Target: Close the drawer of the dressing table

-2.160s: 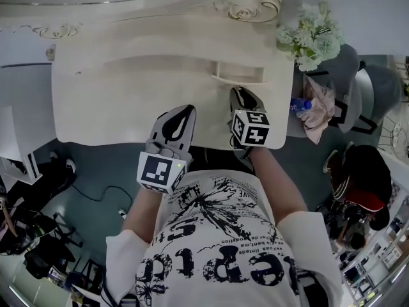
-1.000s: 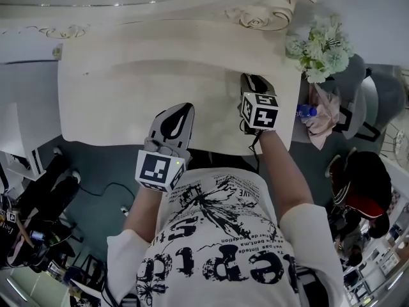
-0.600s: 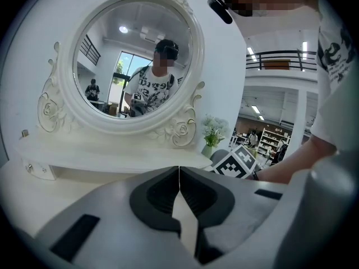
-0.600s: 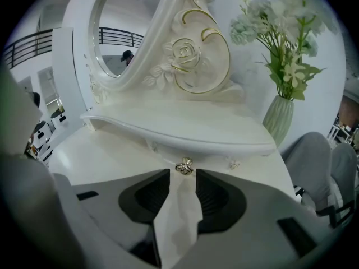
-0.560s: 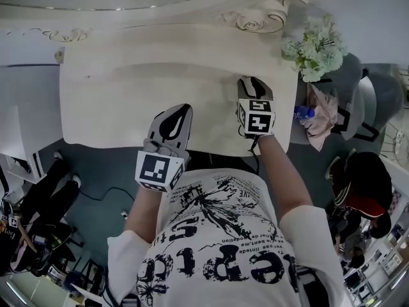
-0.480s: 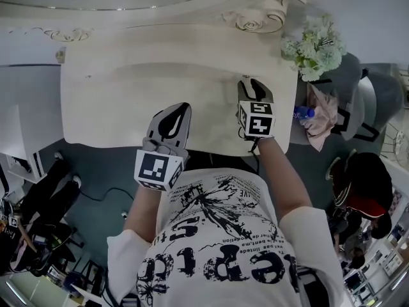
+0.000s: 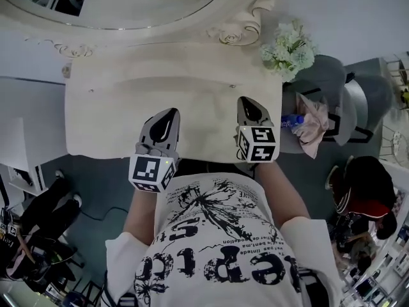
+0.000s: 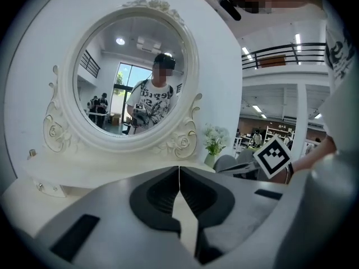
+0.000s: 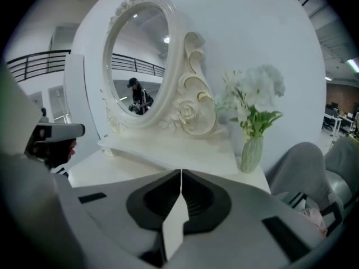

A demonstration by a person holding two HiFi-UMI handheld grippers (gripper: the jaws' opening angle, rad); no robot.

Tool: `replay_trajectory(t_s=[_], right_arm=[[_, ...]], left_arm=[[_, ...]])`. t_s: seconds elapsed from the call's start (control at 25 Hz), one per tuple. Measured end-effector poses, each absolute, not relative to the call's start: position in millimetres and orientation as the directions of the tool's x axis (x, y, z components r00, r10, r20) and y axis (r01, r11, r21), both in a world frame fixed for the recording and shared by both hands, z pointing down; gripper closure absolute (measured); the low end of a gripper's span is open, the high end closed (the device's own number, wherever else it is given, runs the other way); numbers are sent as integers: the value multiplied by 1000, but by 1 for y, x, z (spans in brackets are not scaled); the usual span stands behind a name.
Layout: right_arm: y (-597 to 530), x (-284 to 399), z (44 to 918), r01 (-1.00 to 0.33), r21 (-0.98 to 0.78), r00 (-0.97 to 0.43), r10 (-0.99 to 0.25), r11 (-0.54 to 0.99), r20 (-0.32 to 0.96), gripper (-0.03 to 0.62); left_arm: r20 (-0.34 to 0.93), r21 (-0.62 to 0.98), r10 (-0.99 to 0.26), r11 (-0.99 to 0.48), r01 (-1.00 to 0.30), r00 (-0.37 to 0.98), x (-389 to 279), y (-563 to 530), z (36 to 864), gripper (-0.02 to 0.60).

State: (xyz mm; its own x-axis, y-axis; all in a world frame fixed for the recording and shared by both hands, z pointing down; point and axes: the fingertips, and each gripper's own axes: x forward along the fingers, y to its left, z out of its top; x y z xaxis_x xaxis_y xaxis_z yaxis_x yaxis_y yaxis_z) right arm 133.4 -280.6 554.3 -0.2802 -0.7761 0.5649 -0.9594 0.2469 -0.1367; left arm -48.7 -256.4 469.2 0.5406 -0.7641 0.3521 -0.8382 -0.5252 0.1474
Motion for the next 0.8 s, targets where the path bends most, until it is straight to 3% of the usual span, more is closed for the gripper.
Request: replay_trajectory(t_s=[0.48, 0.8], right_arm=[[-263, 135, 414, -911, -142, -410, -883, 386, 227, 577], [-253, 137, 382, -913, -65, -407, -905, 402, 125, 577]], left_arm=[[213, 102, -785, -575, -812, 582, -30, -262, 396, 561], [156, 38, -796, -588, -808, 586, -24, -264, 367, 561]])
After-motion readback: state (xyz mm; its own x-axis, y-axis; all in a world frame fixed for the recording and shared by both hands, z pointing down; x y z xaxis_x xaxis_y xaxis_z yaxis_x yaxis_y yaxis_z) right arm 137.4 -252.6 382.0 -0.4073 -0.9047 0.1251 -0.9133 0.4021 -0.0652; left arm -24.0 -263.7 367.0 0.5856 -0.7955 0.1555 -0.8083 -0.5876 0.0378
